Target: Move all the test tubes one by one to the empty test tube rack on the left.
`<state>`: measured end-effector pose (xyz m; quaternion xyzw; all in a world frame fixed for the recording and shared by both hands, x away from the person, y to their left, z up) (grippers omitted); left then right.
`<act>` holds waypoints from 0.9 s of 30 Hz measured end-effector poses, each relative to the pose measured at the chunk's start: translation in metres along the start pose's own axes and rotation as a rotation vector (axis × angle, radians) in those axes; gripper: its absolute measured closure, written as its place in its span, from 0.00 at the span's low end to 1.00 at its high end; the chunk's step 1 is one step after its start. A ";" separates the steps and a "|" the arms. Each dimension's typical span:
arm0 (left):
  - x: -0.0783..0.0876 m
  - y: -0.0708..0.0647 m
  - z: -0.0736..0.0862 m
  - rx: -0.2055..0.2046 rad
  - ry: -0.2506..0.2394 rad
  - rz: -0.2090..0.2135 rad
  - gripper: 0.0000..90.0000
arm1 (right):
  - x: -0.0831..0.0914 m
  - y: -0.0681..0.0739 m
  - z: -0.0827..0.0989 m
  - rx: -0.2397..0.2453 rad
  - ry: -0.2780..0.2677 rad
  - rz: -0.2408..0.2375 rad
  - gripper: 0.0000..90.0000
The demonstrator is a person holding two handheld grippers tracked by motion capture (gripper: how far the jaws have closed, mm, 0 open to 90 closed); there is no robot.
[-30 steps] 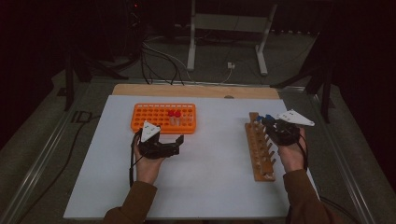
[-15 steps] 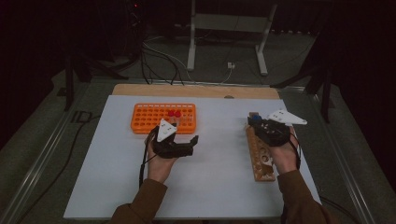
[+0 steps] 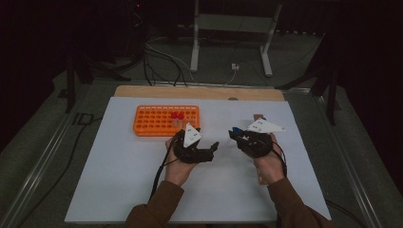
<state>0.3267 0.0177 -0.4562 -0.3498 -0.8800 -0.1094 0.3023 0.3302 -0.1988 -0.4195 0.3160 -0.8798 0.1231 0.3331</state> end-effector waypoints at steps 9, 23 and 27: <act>-0.013 -0.013 -0.003 -0.040 0.006 0.029 0.39 | -0.010 0.016 -0.004 -0.001 0.013 -0.073 0.85; -0.013 -0.018 0.000 -0.099 0.001 0.081 0.83 | -0.015 0.023 -0.005 -0.017 0.020 -0.128 0.85; -0.013 -0.020 0.000 -0.110 -0.004 0.087 0.86 | -0.015 0.021 -0.004 -0.021 0.018 -0.134 0.84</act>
Point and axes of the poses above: each handheld gripper's, and its own axes: x roughly backward along the jaws, z roughly out of its underside, y roughly to its left, the point moved 1 cm from there along -x, roughly forward along the jaws, and after that the axes turned 14 degrees about y, right-handed, at the moved point
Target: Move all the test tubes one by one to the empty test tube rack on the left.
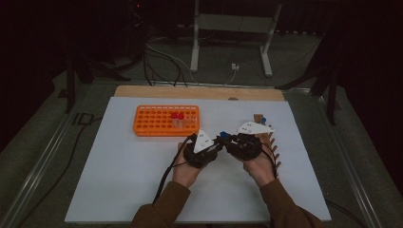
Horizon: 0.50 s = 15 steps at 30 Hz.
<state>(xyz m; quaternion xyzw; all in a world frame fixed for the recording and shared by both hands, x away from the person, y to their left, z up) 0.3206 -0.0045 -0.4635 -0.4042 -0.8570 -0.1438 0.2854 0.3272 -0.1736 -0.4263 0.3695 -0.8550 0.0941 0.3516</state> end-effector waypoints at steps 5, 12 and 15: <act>-0.002 0.004 0.002 0.004 0.020 -0.015 0.86 | 0.006 -0.005 0.001 -0.006 -0.032 -0.036 0.70; 0.002 0.012 0.007 0.026 0.022 -0.038 0.86 | 0.011 -0.014 0.005 -0.048 -0.046 0.007 0.35; 0.005 0.017 0.009 0.044 0.019 -0.048 0.86 | 0.012 -0.016 0.009 -0.054 -0.042 0.043 0.25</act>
Point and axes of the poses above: each handheld gripper's, and its own axes: x roughly backward along the jaws, z roughly out of its underside, y roughly to its left, the point moved 1 cm from there along -x, roughly forward along the jaws, and after that the axes turned 14 degrees about y, right-handed, at the moved point
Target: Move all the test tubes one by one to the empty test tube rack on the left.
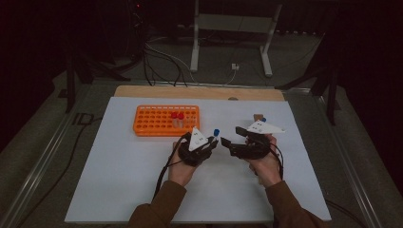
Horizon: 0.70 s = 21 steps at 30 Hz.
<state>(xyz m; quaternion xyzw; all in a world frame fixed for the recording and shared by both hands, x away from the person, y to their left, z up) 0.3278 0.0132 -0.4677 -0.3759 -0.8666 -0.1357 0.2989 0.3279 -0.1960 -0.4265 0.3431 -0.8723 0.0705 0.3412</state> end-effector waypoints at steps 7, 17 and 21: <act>0.008 0.010 0.004 0.028 -0.007 -0.023 0.86 | 0.005 -0.006 0.009 -0.007 0.007 0.035 0.14; 0.019 0.023 0.008 0.050 -0.013 -0.053 0.86 | 0.015 -0.014 0.017 -0.013 -0.006 0.084 0.02; 0.023 0.027 0.009 0.057 -0.015 -0.064 0.86 | 0.019 -0.017 0.021 -0.021 -0.012 0.098 0.00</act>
Point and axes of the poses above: each handheld gripper's, and its own axes: x roughly backward along the jaws, z roughly out of its underside, y roughly to its left, the point moved 1 cm from there along -x, roughly forward along the jaws, and after that the axes turned 14 degrees about y, right-handed, at the moved point
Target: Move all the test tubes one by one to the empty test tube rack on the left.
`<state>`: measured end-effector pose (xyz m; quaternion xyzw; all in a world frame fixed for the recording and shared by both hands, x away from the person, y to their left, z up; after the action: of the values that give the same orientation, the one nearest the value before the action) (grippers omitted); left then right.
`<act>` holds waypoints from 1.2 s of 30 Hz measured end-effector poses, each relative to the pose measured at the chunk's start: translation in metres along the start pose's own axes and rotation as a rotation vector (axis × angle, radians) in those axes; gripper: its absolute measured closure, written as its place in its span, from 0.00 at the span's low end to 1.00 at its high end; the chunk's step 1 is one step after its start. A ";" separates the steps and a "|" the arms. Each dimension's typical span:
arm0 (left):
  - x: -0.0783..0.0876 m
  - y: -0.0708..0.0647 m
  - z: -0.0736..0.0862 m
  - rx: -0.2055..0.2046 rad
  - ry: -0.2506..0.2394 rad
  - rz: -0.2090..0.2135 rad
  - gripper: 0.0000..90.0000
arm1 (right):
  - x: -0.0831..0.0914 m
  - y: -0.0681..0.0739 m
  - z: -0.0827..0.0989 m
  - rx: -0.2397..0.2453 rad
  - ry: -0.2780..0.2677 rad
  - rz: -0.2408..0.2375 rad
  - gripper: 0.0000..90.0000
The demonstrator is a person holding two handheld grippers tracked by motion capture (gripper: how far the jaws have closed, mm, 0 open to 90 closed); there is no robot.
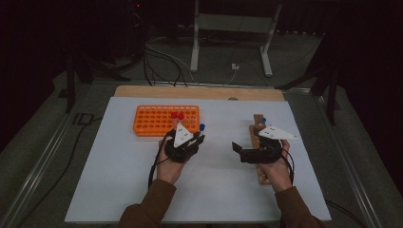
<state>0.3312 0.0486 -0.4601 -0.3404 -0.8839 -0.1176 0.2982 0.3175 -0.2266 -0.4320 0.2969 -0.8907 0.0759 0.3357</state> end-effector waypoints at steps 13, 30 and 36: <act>0.012 0.017 0.003 0.037 -0.016 -0.038 0.86 | 0.014 -0.012 0.011 -0.028 -0.027 0.029 0.00; 0.027 0.048 0.009 0.100 -0.038 -0.129 0.86 | 0.020 -0.019 0.017 -0.055 -0.039 0.032 0.00; 0.029 0.058 0.012 0.115 -0.036 -0.167 0.86 | 0.019 -0.020 0.019 -0.061 -0.035 0.032 0.00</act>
<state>0.3479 0.1123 -0.4514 -0.2498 -0.9198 -0.0850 0.2905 0.3077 -0.2584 -0.4359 0.2734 -0.9031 0.0489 0.3276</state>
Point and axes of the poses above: each handheld gripper's, and its own axes: x roughly backward along the jaws, z roughly out of its underside, y roughly to its left, the point moved 1 cm from there along -x, roughly forward along the jaws, and after that the axes turned 14 degrees about y, right-handed, at the moved point
